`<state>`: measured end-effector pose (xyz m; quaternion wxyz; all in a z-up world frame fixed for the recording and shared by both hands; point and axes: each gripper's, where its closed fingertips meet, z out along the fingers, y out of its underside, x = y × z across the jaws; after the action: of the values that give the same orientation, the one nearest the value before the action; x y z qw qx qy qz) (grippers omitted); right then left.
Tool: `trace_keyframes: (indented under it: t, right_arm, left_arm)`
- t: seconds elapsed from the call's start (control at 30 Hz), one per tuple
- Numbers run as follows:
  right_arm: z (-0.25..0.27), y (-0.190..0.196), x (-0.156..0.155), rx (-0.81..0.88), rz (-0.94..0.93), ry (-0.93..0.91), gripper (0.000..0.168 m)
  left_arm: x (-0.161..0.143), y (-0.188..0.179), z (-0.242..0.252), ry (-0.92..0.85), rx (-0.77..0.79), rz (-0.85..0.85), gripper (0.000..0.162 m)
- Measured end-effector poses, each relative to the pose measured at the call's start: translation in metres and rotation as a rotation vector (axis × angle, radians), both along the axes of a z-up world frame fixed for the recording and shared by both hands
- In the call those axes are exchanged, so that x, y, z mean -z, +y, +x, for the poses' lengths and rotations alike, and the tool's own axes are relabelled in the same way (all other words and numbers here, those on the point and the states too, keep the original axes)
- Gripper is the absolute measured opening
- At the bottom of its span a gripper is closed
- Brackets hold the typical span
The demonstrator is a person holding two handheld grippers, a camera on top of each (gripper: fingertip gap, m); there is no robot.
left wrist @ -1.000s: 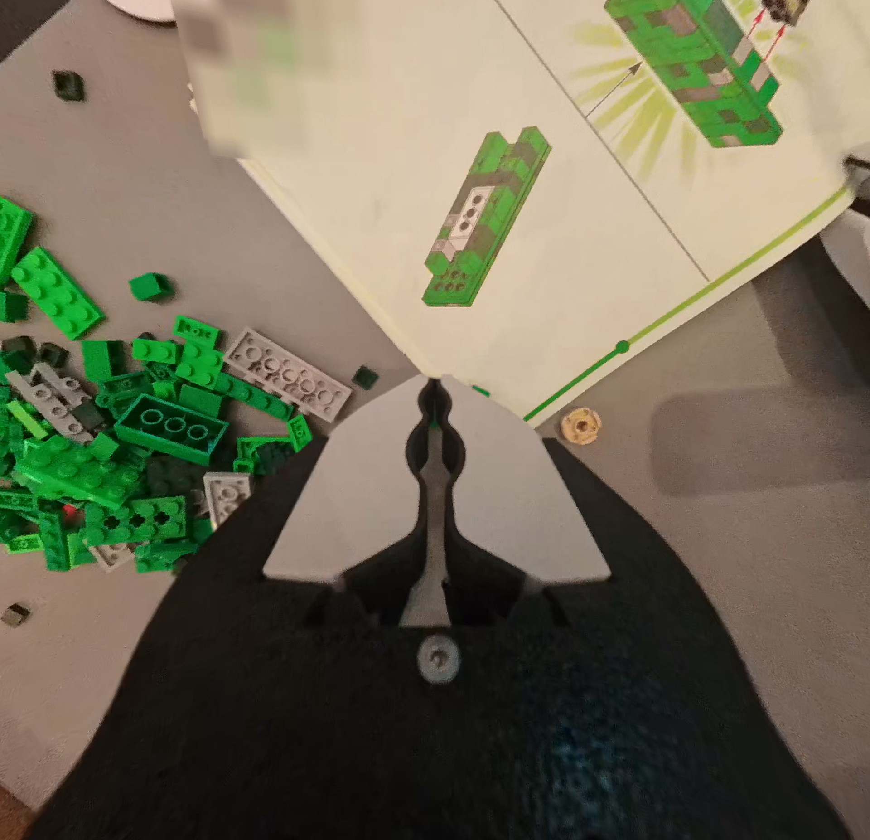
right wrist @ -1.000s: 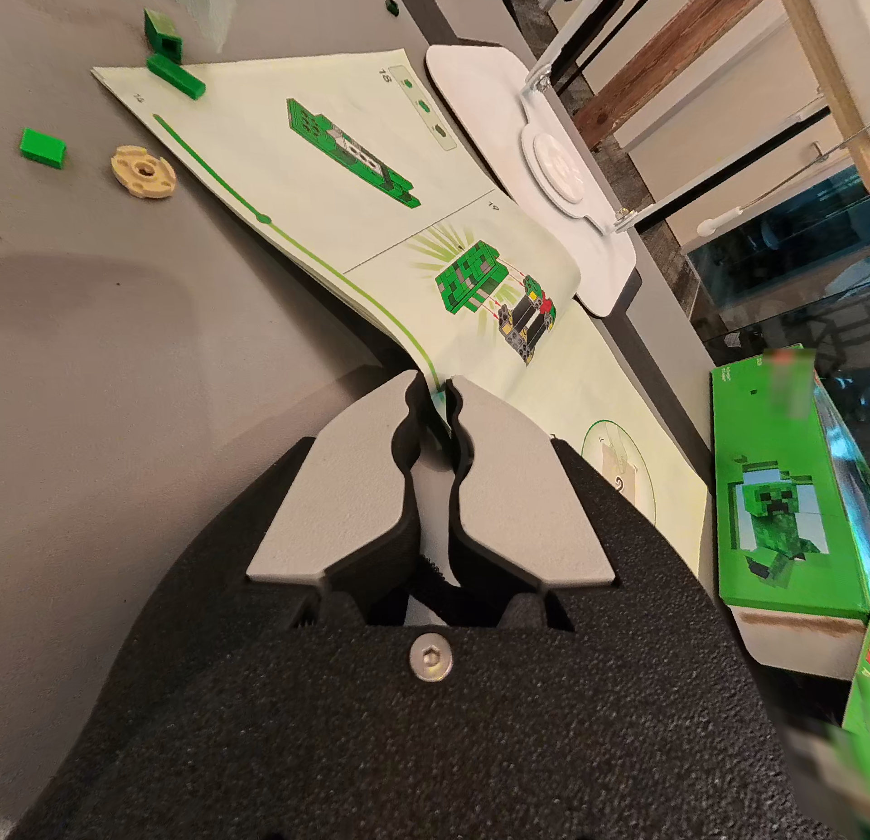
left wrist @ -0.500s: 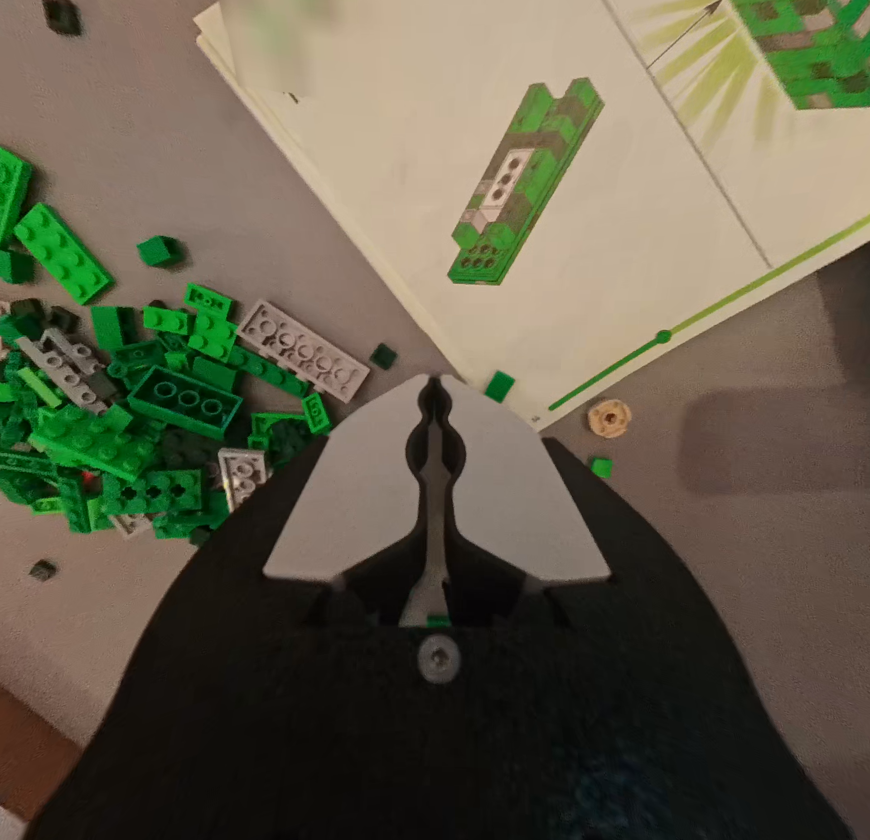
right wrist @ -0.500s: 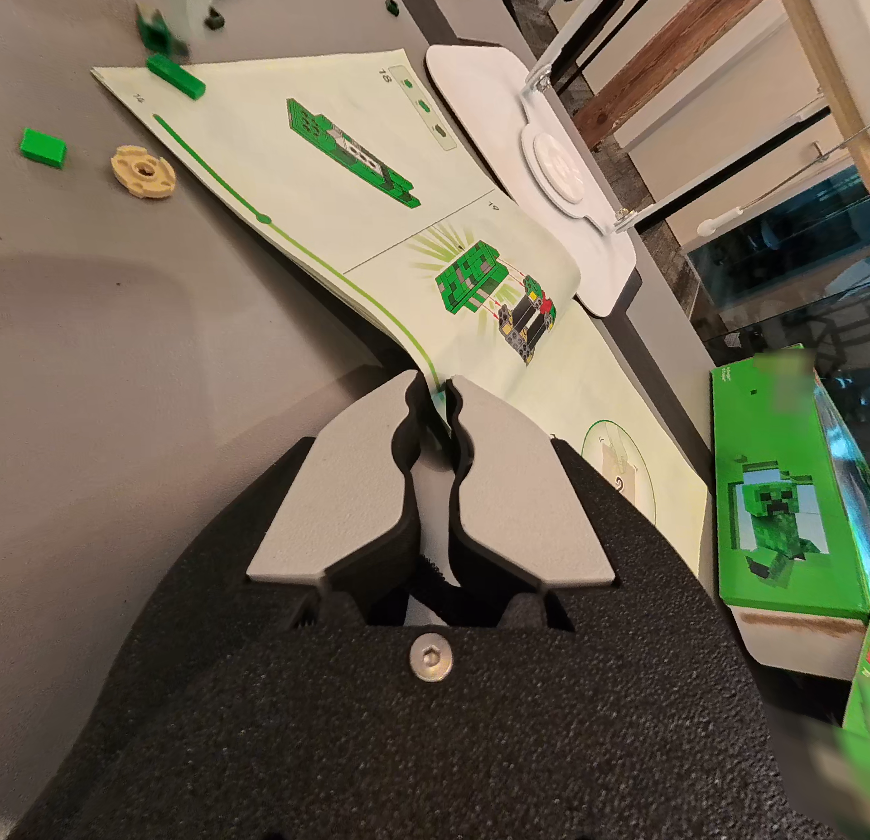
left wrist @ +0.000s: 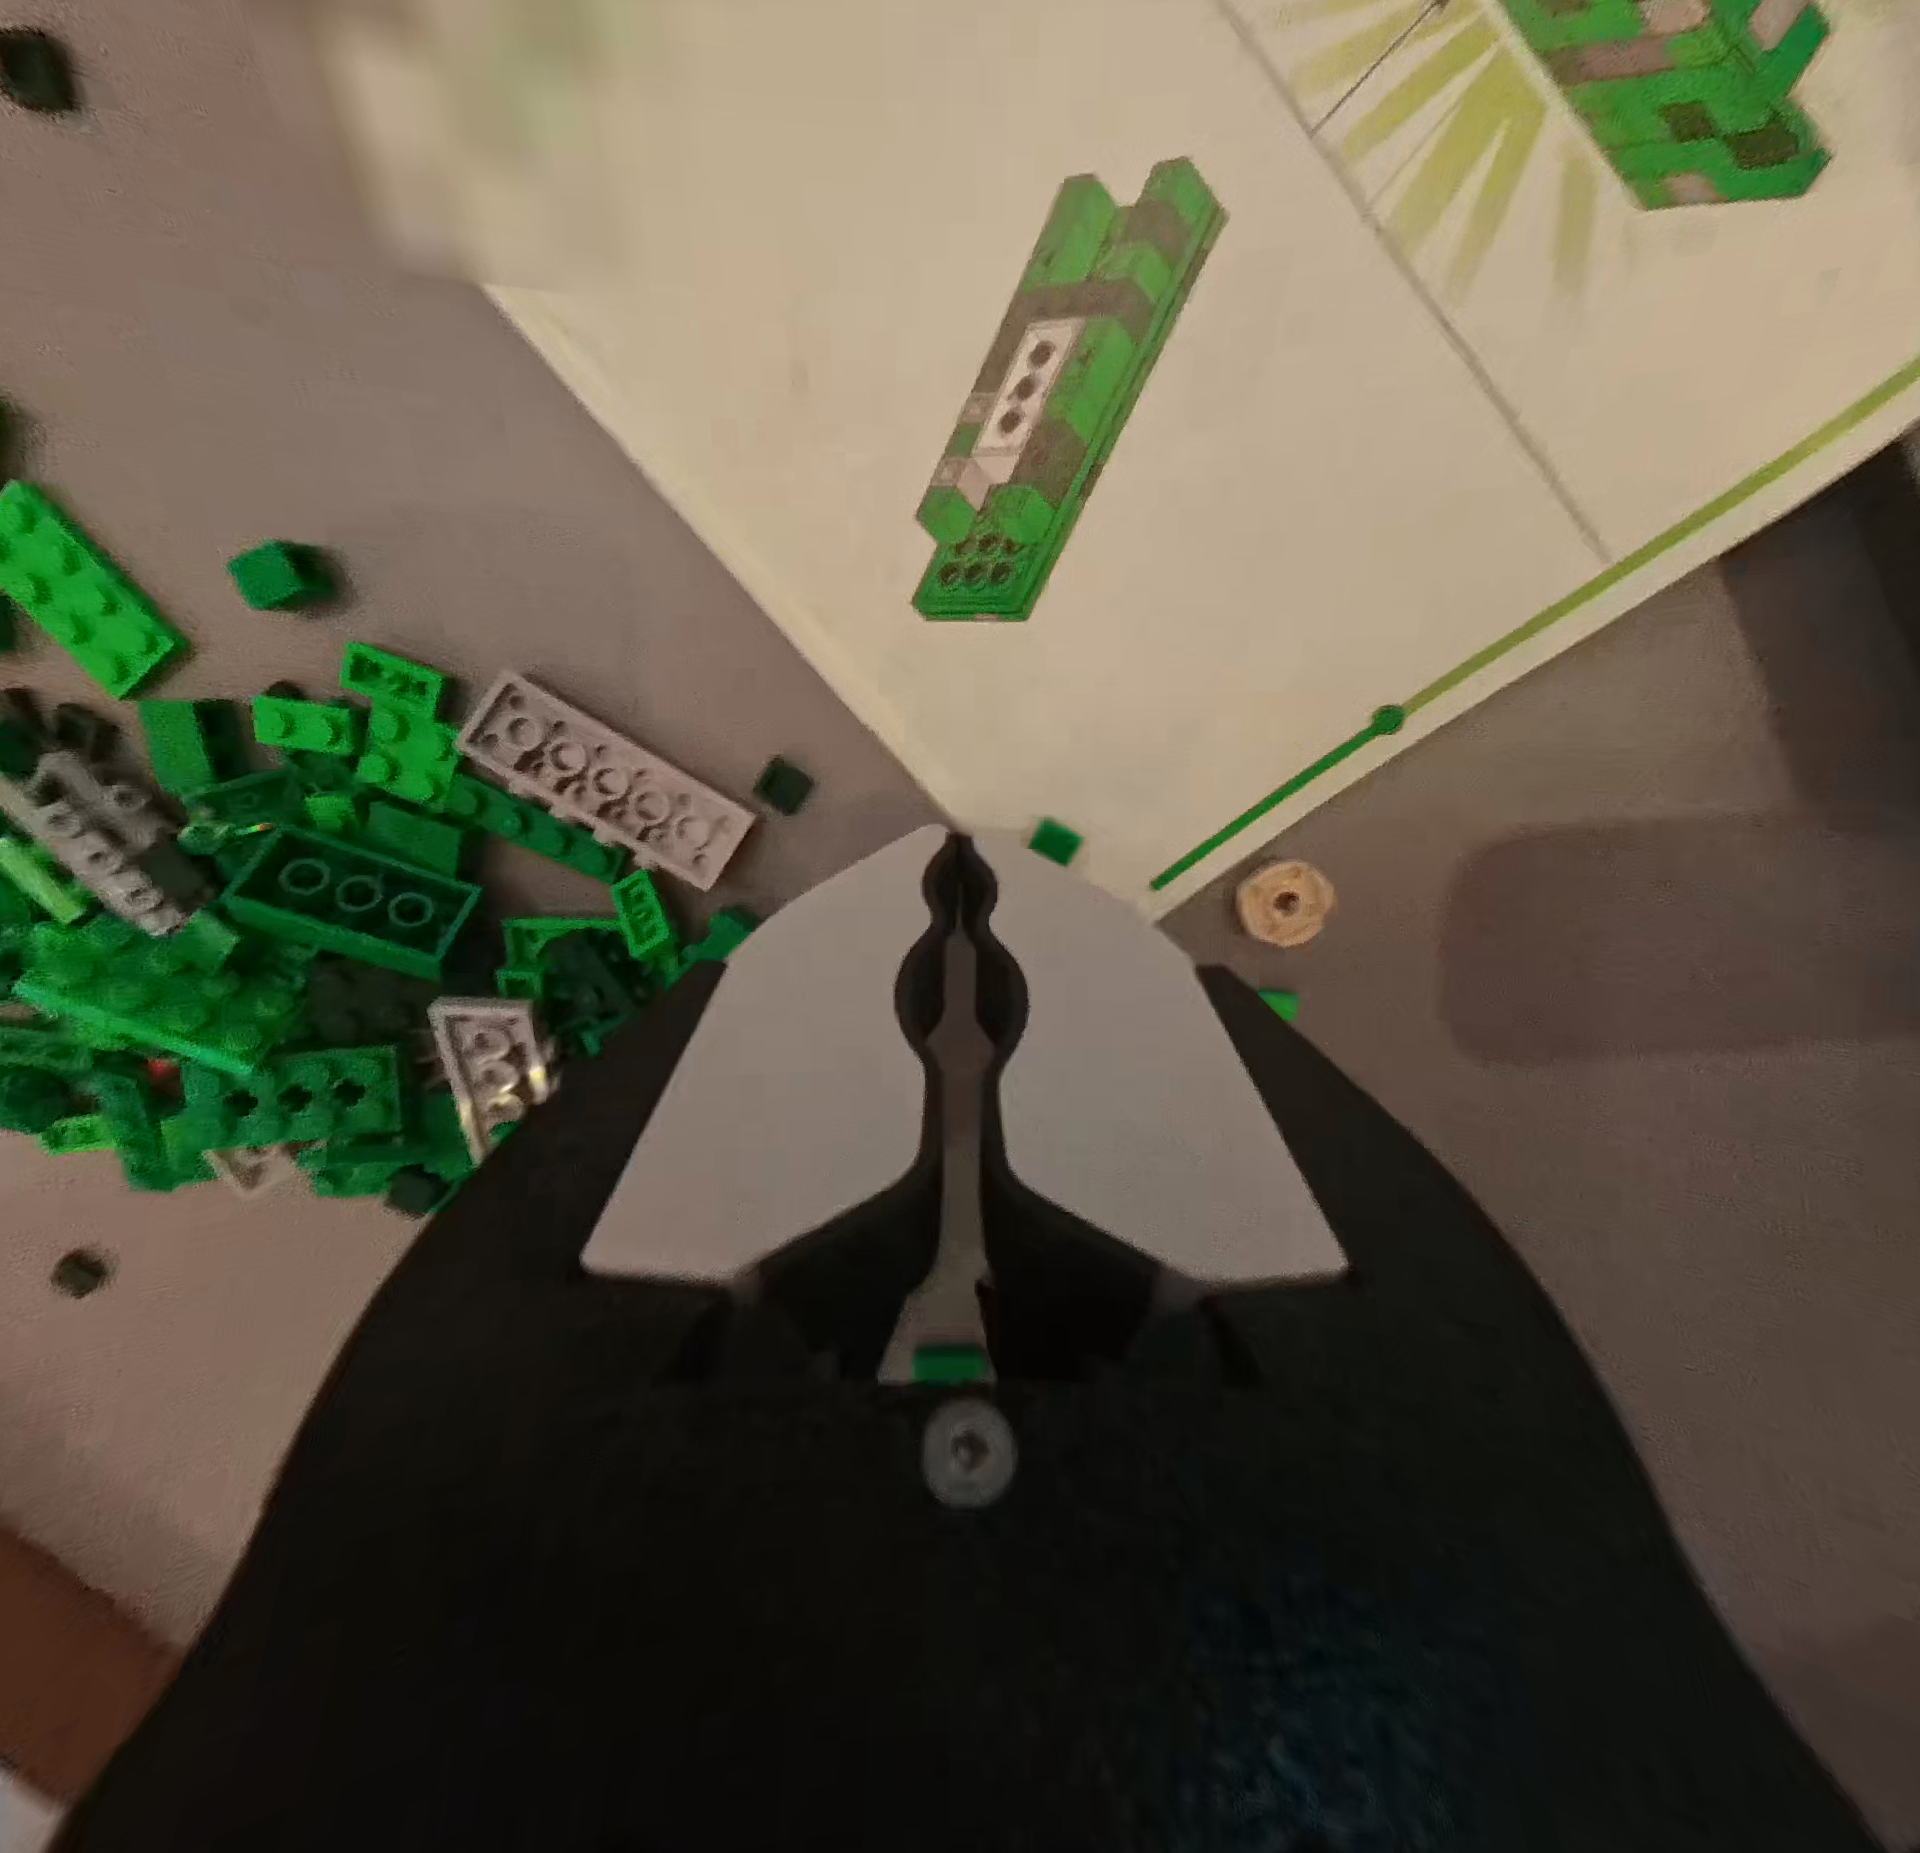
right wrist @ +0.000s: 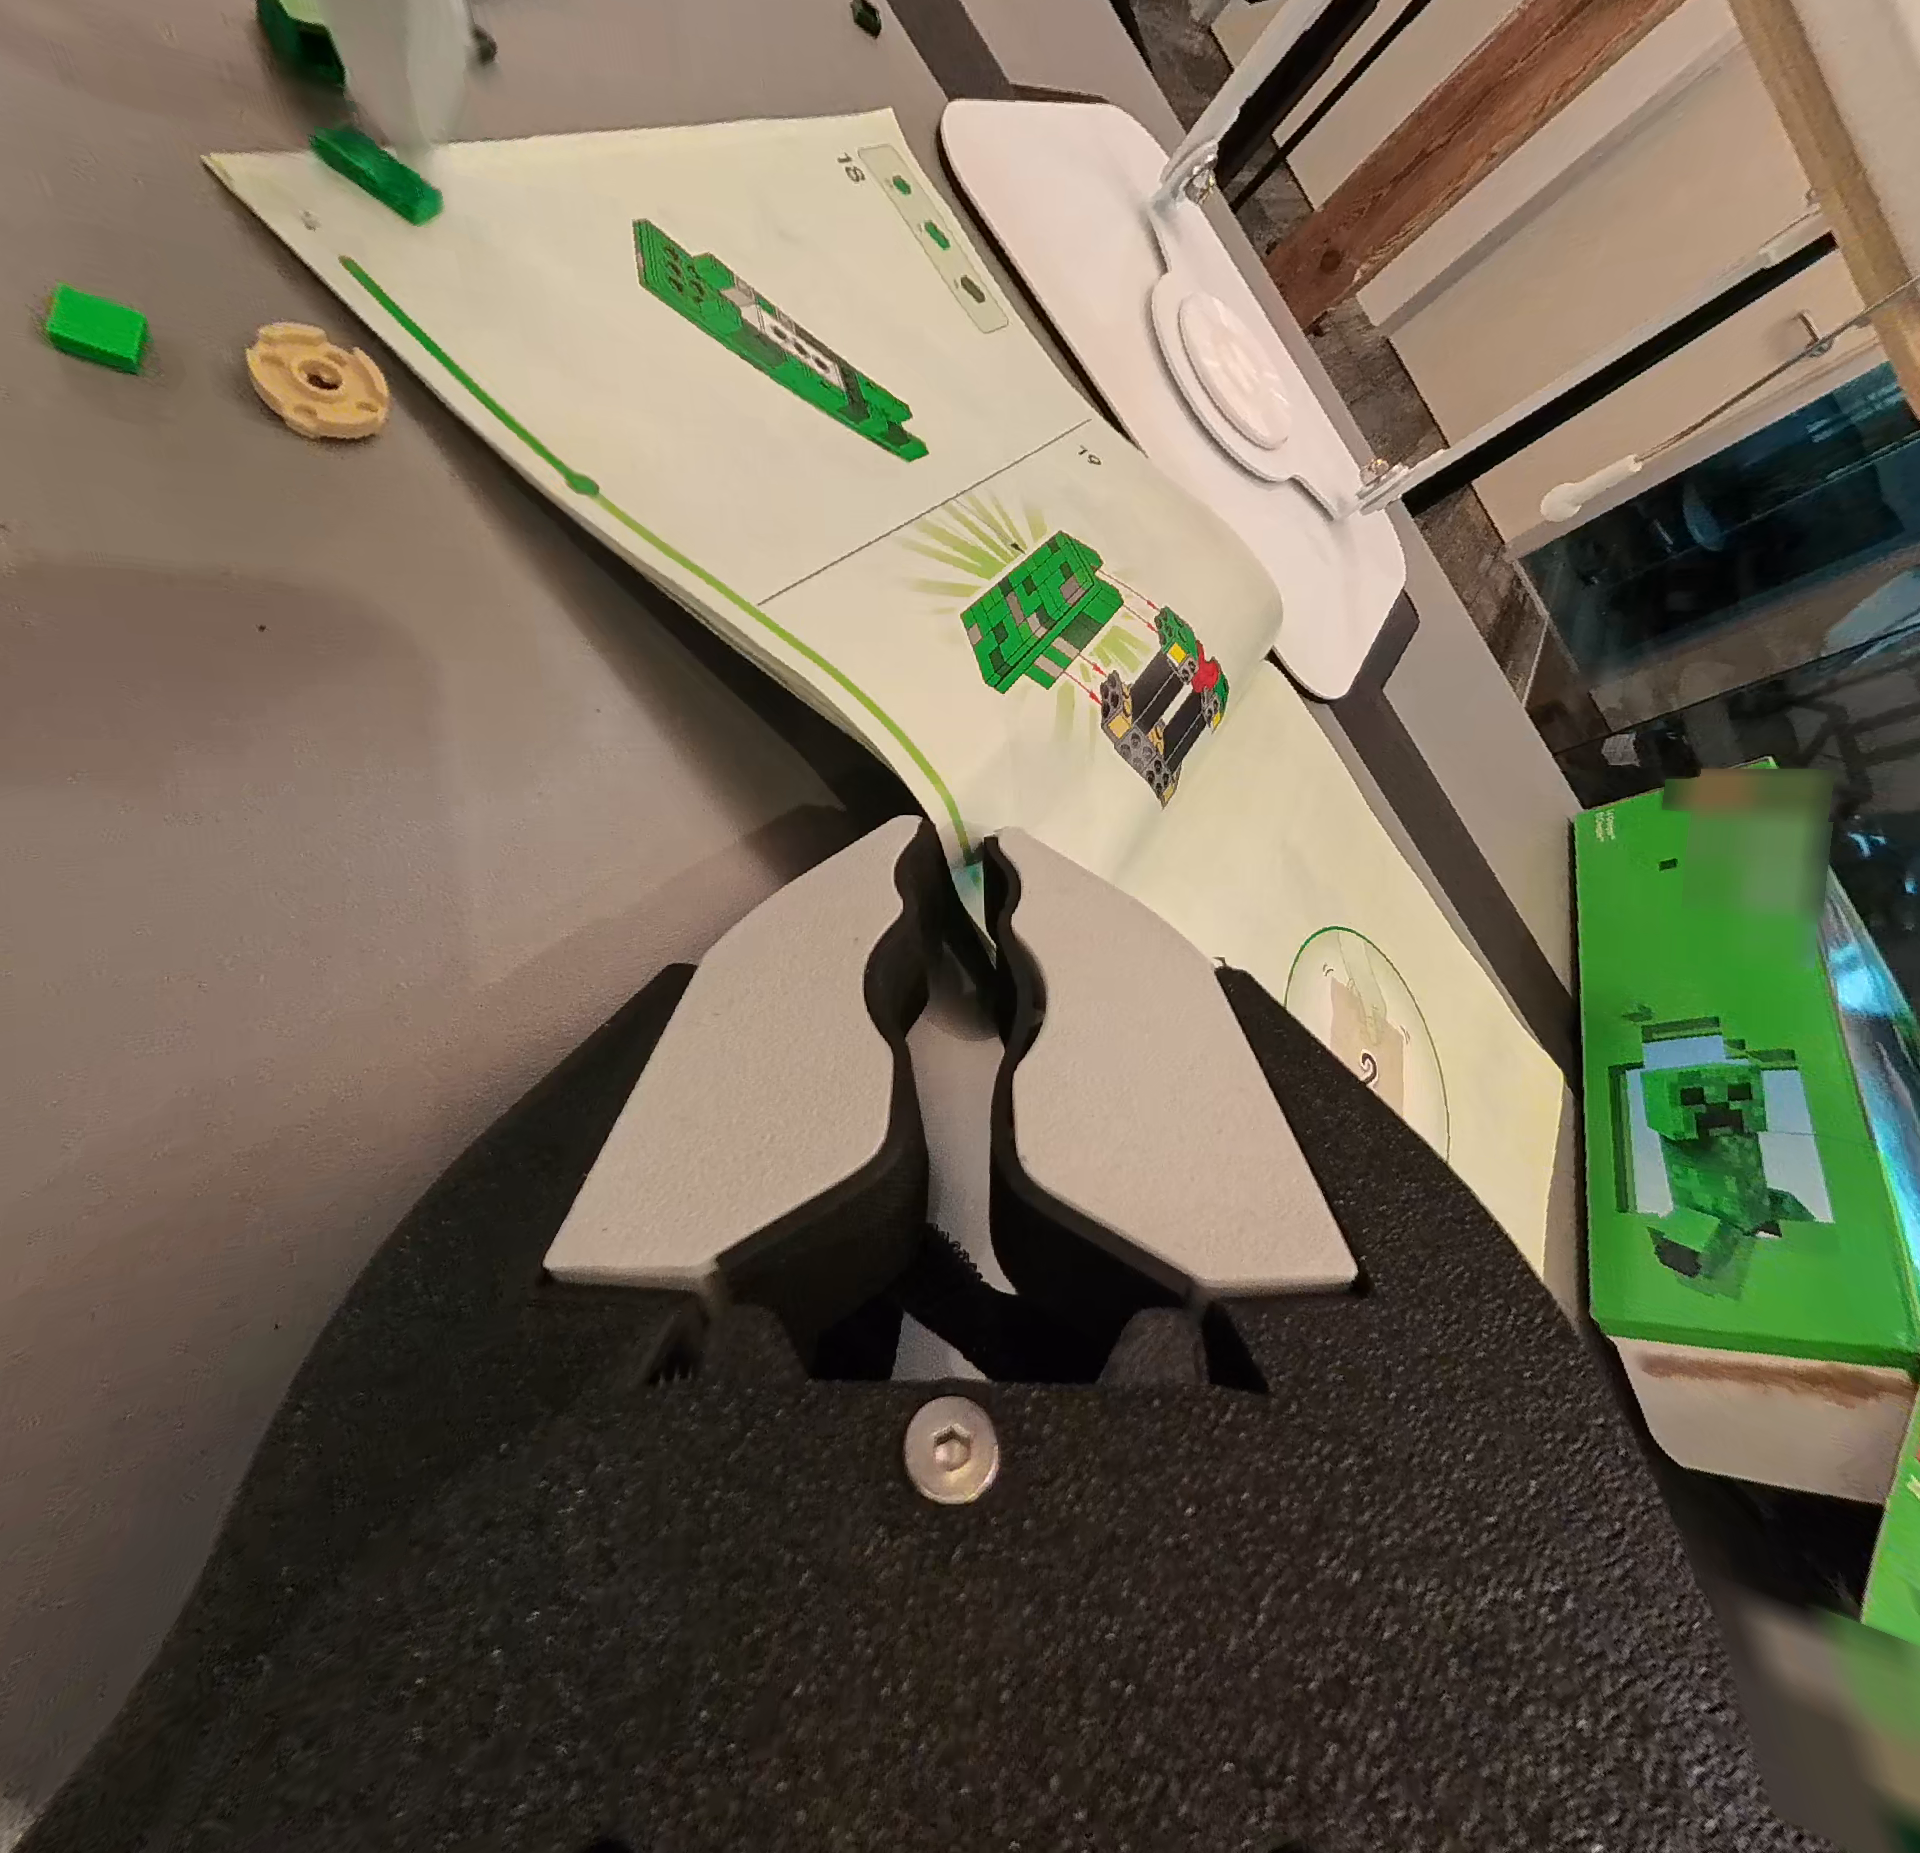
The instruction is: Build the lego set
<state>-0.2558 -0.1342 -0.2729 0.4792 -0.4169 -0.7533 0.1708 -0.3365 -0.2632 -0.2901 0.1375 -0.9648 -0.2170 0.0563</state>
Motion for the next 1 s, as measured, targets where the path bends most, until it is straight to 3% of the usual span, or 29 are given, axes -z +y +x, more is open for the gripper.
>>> trace_keyframes:
  t: [0.07, 0.27, 0.43, 0.57, 0.7, 0.9, 1.0]
  right_arm:
    - [0.0, 0.0, 0.0, 0.0, 0.002, 0.0, 0.007]
    - [0.0, 0.0, 0.0, 0.0, 0.002, 0.001, 0.007]
    - [0.0, 0.0, 0.0, 0.0, -0.002, 0.001, 0.007]
    - [0.0, 0.0, 0.0, 0.0, -0.002, 0.0, 0.007]
    - [0.0, 0.0, 0.0, 0.0, -0.001, 0.001, 0.007]
    - [0.0, 0.0, 0.0, 0.0, -0.001, 0.001, 0.007]
    - [0.0, 0.0, 0.0, 0.0, -0.001, 0.001, 0.007]
  left_arm:
    - [-0.003, -0.009, -0.009, 0.066, -0.009, -0.043, 0.0]
    - [-0.011, 0.02, 0.025, -0.14, 0.06, 0.147, 0.0]
    - [-0.001, 0.012, 0.013, -0.071, 0.058, 0.059, 0.0]
    - [-0.009, -0.015, -0.018, 0.152, -0.001, -0.093, 0.0]
    - [-0.013, 0.02, 0.027, -0.084, 0.081, 0.131, 0.0]
    - [-0.008, 0.035, 0.062, -0.273, 0.155, 0.185, 0.0]
    - [-0.002, 0.032, 0.062, -0.257, 0.16, 0.146, 0.0]
